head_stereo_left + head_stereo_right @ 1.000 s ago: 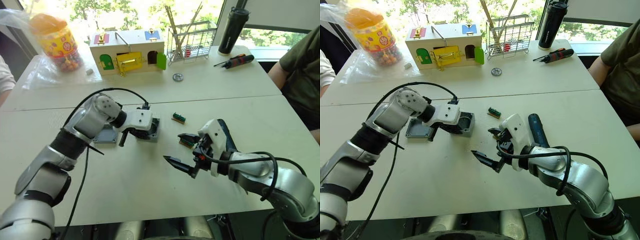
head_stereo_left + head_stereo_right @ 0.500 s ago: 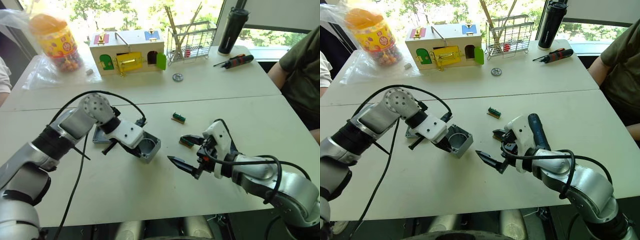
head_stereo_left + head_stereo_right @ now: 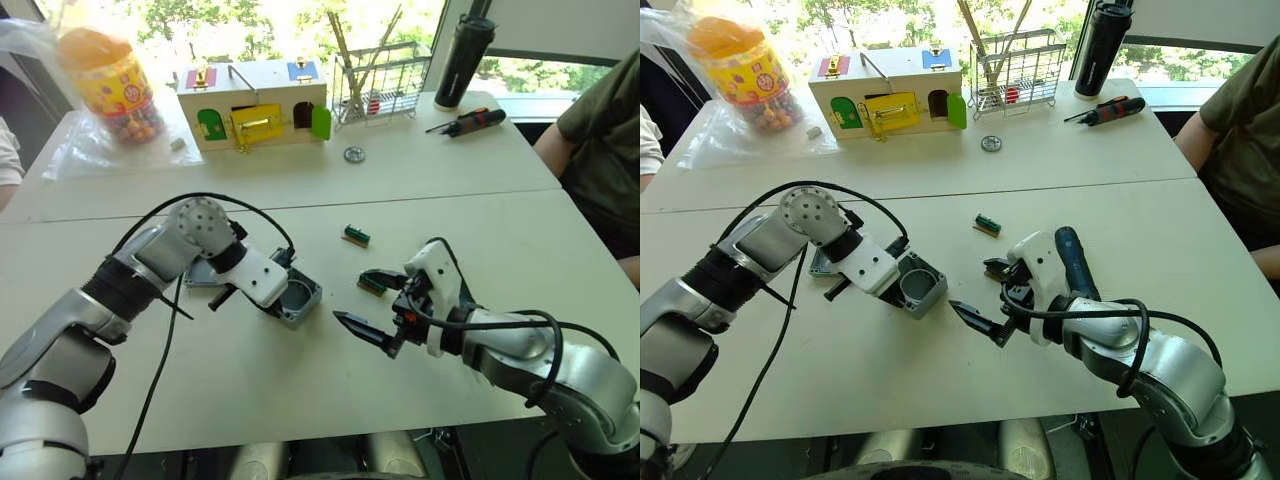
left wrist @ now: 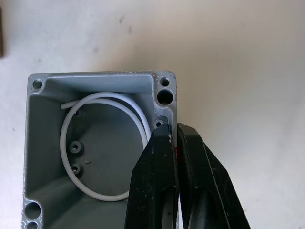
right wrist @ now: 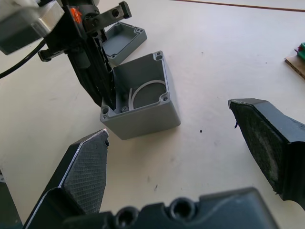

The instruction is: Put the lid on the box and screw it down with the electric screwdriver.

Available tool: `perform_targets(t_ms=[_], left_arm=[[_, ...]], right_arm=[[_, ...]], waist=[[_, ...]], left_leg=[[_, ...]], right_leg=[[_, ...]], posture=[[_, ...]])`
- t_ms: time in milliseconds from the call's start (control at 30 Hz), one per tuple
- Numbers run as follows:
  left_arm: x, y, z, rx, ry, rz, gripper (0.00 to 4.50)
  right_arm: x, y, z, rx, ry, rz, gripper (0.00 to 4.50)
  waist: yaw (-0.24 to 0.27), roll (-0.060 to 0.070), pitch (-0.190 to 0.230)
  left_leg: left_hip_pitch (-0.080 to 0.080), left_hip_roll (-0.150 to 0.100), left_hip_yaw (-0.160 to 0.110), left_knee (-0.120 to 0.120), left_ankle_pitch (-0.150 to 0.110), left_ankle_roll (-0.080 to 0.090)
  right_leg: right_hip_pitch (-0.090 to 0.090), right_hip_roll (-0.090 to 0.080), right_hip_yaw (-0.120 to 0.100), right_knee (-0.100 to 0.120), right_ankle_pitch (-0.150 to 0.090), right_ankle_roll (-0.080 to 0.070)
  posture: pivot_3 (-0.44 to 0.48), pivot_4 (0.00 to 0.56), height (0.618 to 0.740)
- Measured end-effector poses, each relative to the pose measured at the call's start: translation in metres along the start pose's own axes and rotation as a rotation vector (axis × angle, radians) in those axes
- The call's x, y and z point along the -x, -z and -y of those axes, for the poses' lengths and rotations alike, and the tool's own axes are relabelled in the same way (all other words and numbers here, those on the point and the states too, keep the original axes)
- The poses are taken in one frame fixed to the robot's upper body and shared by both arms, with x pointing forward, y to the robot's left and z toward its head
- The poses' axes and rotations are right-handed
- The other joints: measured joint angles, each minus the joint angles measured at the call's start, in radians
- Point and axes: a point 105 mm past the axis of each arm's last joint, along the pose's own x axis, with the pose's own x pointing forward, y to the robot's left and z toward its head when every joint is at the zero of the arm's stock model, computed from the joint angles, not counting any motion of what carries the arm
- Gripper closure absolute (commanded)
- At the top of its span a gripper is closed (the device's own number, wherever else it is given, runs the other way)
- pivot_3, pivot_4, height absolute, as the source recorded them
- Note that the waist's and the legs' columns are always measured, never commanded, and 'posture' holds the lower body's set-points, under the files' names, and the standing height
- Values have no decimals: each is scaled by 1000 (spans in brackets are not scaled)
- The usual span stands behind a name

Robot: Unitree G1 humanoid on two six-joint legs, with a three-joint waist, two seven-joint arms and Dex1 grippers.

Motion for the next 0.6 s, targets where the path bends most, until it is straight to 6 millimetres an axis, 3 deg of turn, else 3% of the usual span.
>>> perform_targets(t_ms=[67,200,300,433,533,600], left_arm=[[0,4,-1,5,-1,-14,3129],[3,7,-4,23,-29,-28,1065],[28,7,-5,144,-113,-13,1065],[94,2,-10,458,-371,89,1065],[143,18,-4,776,-635,81,1065],[152,34,2,950,-768,71,1065]], right_arm=[[0,0,0,-1,-1,1,0],[0,1,-1,-5,-5,-6,0],[0,1,-5,-28,-40,-9,0],[10,-9,-9,-43,-134,-2,0],[15,-18,-12,-10,-204,-28,0],[13,-23,-15,3,-240,-26,0]], waist=[[-2,0,0],[-5,0,0],[-11,0,0],[-14,0,0],[-20,0,0],[-18,0,0]], left_leg=[[0,0,0,0,0,0],[0,0,0,0,0,0],[0,0,0,0,0,1],[0,0,0,0,-2,3],[2,0,0,0,-4,7],[2,0,-1,0,-4,7]], right_leg=[[0,0,0,0,0,0],[-1,0,0,0,0,0],[-2,0,0,1,0,0],[-2,0,0,3,-1,1],[0,1,0,4,-1,2],[0,0,0,5,-1,2]], posture=[[0,150,740],[0,150,740],[0,150,740],[0,150,740],[0,150,740],[0,150,740]])
